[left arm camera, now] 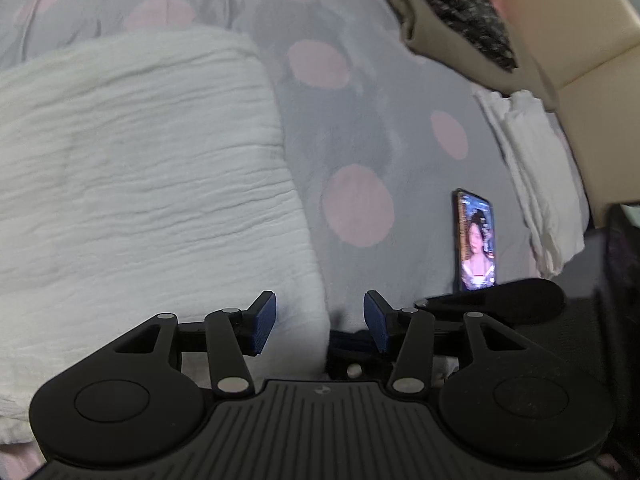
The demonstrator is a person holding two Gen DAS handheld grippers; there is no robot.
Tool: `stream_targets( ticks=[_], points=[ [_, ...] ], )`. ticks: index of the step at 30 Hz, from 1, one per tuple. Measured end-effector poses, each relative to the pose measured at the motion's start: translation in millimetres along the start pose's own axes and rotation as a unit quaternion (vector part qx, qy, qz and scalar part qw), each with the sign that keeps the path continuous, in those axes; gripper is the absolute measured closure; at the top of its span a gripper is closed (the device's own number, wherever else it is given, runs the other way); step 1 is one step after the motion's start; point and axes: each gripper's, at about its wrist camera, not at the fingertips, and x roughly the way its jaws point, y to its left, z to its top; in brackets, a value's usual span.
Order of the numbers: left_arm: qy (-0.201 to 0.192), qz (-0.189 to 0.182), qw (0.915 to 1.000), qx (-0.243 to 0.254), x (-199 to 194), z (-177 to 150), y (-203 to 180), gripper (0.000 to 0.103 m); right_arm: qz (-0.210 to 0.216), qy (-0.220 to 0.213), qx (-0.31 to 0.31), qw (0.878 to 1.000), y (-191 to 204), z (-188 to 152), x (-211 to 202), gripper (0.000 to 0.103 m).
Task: Fold clothes
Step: 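Pinch a corner of the white cloth with the left gripper while the right gripper pinches another corner, then lift the white cloth high with both grippers, holding two corners apart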
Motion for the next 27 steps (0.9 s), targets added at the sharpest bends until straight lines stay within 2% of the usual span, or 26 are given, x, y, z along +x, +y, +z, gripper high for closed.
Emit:
stream_targets(
  ticks=[4, 11, 16, 20, 24, 27],
  points=[
    [0.007, 0.016, 0.9998, -0.009, 8.7, 0.7, 5.2, 0.060, 0.017, -0.005, -0.010, 1.000, 7.5, 3.7, -2.2, 0.094],
    [-0.002, 0.054, 0.9985, 0.006, 10.6, -3.5, 10.2, 0.092, 0.024, 0.001, -0.022, 0.999, 12.3, 8.3, -1.0, 0.094],
    [-0.018, 0.056, 0.9983, 0.004, -2.3, -7.8, 16.8, 0.095, 0.016, 0.014, -0.038, 0.999, 13.3, 9.1, -1.4, 0.093],
    [-0.034, 0.053, 0.9980, -0.011, -19.0, -11.6, 28.9, 0.096, 0.000, 0.020, -0.071, 0.997, 10.6, 6.9, -5.0, 0.076],
    [-0.046, 0.049, 0.9973, -0.031, -34.0, -16.0, 43.4, 0.096, -0.035, 0.003, -0.120, 0.992, 11.1, 8.2, -10.3, 0.074],
    [-0.055, 0.045, 0.9965, -0.043, -44.9, -19.8, 53.5, 0.096, -0.082, -0.018, -0.171, 0.982, 12.9, 12.4, -9.8, 0.073]
  ],
)
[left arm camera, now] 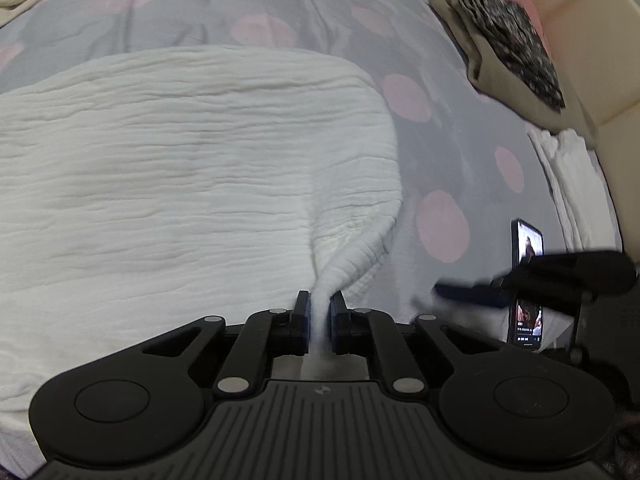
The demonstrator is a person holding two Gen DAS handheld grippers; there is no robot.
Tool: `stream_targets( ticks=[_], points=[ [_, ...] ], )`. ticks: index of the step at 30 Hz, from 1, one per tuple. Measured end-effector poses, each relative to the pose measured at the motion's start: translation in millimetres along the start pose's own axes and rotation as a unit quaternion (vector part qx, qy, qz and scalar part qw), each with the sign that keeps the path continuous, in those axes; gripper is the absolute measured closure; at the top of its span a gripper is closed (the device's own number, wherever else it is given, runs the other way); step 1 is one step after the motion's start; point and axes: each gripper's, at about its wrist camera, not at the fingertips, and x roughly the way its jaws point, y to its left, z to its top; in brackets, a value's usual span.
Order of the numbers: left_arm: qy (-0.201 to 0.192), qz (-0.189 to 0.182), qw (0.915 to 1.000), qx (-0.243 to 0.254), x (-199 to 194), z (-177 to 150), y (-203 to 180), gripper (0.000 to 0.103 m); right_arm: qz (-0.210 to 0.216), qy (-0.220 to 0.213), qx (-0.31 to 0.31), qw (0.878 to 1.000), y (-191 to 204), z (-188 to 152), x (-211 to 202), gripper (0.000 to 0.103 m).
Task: Fold clothes
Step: 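Lift the white cloth high with both grippers, holding two corners apart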
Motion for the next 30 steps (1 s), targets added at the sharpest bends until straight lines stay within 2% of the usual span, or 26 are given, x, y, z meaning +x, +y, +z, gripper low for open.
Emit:
stream_targets(
  ticks=[2, 4, 5, 6, 7, 8, 11, 12, 14, 15, 19, 24, 28, 30],
  points=[
    [-0.002, -0.007, 0.9999, -0.011, -2.3, -0.9, 6.0, 0.096, -0.041, -0.017, -0.055, 0.997, 2.0, 3.2, 1.4, 0.073],
    [-0.003, -0.014, 0.9997, -0.021, -4.0, -1.8, 11.8, 0.096, -0.090, -0.038, -0.129, 0.987, 6.8, 4.2, 4.5, 0.069],
    [-0.004, -0.016, 0.9995, -0.025, -4.4, -2.3, 14.8, 0.096, -0.119, -0.052, -0.177, 0.976, 9.7, 3.3, 7.0, 0.063],
    [-0.004, -0.019, 0.9994, -0.027, -4.3, -2.8, 16.4, 0.096, -0.150, -0.065, -0.231, 0.959, 12.3, 1.5, 9.9, 0.057],
    [-0.004, -0.021, 0.9994, -0.029, -4.0, -3.4, 17.5, 0.096, -0.179, -0.074, -0.290, 0.937, 14.7, -1.6, 14.1, 0.055],
    [-0.004, -0.023, 0.9993, -0.031, -3.8, -3.9, 18.5, 0.096, -0.206, -0.078, -0.355, 0.908, 17.9, -6.5, 20.4, 0.053],
    [-0.004, -0.029, 0.9990, -0.034, -3.6, -5.3, 21.7, 0.096, -0.254, -0.080, -0.522, 0.810, 22.3, -24.4, 40.8, 0.049],
    [-0.004, -0.029, 0.9990, -0.034, -3.9, -5.9, 23.2, 0.096, -0.259, -0.081, -0.558, 0.784, 21.7, -27.8, 46.1, 0.048],
    [-0.004, -0.031, 0.9990, -0.033, -3.3, -5.9, 24.4, 0.096, -0.257, -0.086, -0.600, 0.753, 18.0, -28.9, 53.9, 0.047],
    [-0.004, -0.032, 0.9990, -0.032, -3.2, -6.0, 24.7, 0.096, -0.255, -0.089, -0.614, 0.742, 15.7, -27.8, 57.3, 0.047],
    [-0.004, -0.037, 0.9989, -0.028, -4.9, -7.7, 27.5, 0.096, -0.262, -0.102, -0.635, 0.719, 6.5, -18.1, 67.4, 0.045],
    [-0.002, -0.041, 0.9988, -0.025, -7.4, -9.7, 31.8, 0.096, -0.273, -0.109, -0.681, 0.671, 8.4, -15.9, 76.8, 0.044],
    [-0.002, -0.045, 0.9986, -0.028, -10.4, -12.3, 34.4, 0.096, -0.276, -0.117, -0.697, 0.651, 5.7, -5.4, 89.7, 0.045],
    [-0.005, -0.046, 0.9985, -0.027, -12.6, -14.0, 35.4, 0.096, -0.275, -0.118, -0.704, 0.645, 7.5, -1.3, 96.7, 0.049]
  ],
)
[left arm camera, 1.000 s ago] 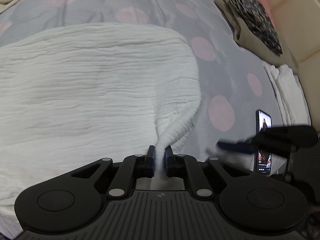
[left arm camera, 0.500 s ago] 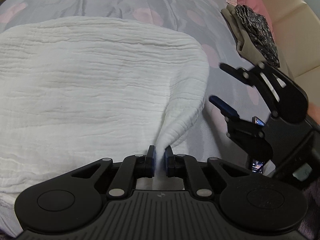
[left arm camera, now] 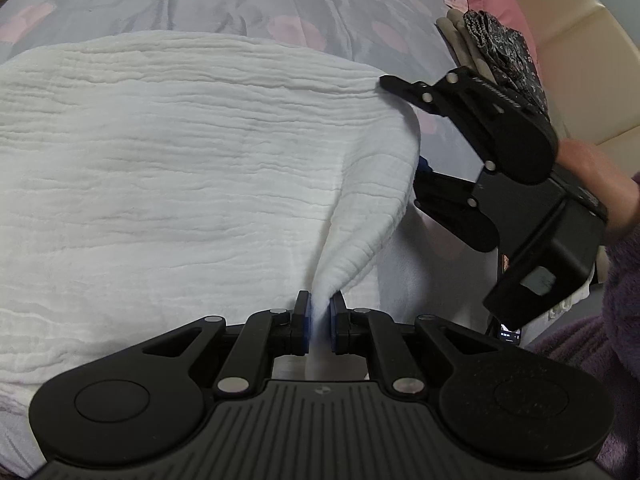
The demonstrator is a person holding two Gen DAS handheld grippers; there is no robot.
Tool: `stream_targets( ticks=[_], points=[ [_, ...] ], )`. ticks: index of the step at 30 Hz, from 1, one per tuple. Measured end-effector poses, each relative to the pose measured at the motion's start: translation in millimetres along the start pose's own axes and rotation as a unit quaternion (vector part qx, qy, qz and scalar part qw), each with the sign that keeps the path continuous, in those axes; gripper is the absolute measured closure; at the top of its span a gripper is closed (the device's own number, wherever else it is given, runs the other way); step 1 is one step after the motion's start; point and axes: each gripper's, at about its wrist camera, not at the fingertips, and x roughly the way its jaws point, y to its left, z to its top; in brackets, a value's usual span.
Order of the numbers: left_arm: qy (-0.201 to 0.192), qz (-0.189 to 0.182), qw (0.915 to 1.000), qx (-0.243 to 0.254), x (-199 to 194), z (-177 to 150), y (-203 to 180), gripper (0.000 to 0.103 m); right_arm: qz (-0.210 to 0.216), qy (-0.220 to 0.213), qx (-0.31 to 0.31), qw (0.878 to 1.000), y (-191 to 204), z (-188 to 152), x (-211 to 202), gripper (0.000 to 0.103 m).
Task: Fold clothes
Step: 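Lift the white cloth high with both grippers, holding two corners apart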
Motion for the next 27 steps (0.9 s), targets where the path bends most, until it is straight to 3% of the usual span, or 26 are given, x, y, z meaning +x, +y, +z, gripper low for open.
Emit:
stream_targets(
  ticks=[3, 8, 14, 21, 27],
  points=[
    [-0.006, -0.004, 1.0000, 0.001, -5.5, -2.0, 0.2, 0.096, 0.002, 0.004, 0.005, 1.000, -4.1, 2.1, 1.3, 0.065],
    [-0.033, -0.013, 0.9993, 0.012, -29.3, -5.3, -3.0, 0.097, -0.004, 0.019, 0.045, 0.999, -26.0, 11.6, 1.8, 0.078],
    [-0.088, -0.022, 0.9952, 0.035, -83.0, -16.5, -7.6, 0.098, -0.026, 0.043, 0.127, 0.991, -68.2, 20.5, -21.3, 0.080],
    [-0.155, -0.031, 0.9853, 0.065, -167.9, -21.7, -17.5, 0.098, -0.076, 0.065, 0.255, 0.962, -122.9, 17.2, -83.0, 0.084],
    [-0.219, -0.037, 0.9707, 0.092, -254.8, -13.6, -26.6, 0.098, -0.108, 0.063, 0.280, 0.952, -178.1, 18.1, -144.0, 0.084]
  ],
)
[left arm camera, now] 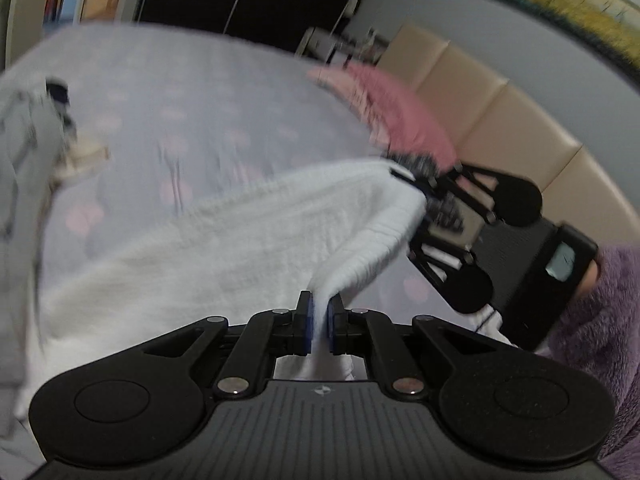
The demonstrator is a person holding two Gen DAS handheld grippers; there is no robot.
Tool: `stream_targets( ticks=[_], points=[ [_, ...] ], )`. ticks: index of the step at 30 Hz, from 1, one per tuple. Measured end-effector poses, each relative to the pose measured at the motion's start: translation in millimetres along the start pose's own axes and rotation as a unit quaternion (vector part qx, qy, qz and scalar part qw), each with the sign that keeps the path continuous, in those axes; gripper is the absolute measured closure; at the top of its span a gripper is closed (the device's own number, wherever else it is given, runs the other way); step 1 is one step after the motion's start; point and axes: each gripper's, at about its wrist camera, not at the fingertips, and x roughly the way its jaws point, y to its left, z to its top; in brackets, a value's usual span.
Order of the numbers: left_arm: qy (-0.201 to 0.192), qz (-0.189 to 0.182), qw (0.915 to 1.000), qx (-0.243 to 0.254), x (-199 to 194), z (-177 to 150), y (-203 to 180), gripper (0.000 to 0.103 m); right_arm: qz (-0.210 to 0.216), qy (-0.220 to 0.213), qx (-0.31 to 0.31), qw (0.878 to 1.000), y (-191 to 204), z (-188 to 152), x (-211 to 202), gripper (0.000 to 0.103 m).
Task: Fold clothes
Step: 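Lift the white cloth high with both grippers, holding two corners apart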
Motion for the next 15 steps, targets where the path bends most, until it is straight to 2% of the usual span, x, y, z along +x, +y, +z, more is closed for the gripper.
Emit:
stream_targets(
  ticks=[5, 9, 12, 15],
  points=[
    [-0.057, -0.008, 0.9978, 0.034, -63.8, 44.1, -17.9, 0.098, -0.022, -0.008, 0.037, 0.999, -63.9, 33.1, -43.7, 0.084],
    [-0.080, -0.026, 0.9951, 0.051, -101.3, 79.5, -29.0, 0.098, -0.022, -0.011, 0.082, 0.996, -112.3, 56.3, -75.9, 0.084],
    [-0.096, -0.013, 0.9931, 0.065, -113.9, 104.7, -34.1, 0.098, -0.033, -0.007, 0.089, 0.995, -139.7, 72.8, -92.6, 0.084],
    [-0.103, -0.001, 0.9923, 0.068, -107.9, 133.9, -37.0, 0.098, -0.049, 0.004, 0.092, 0.995, -159.2, 83.3, -95.4, 0.084]
  ],
)
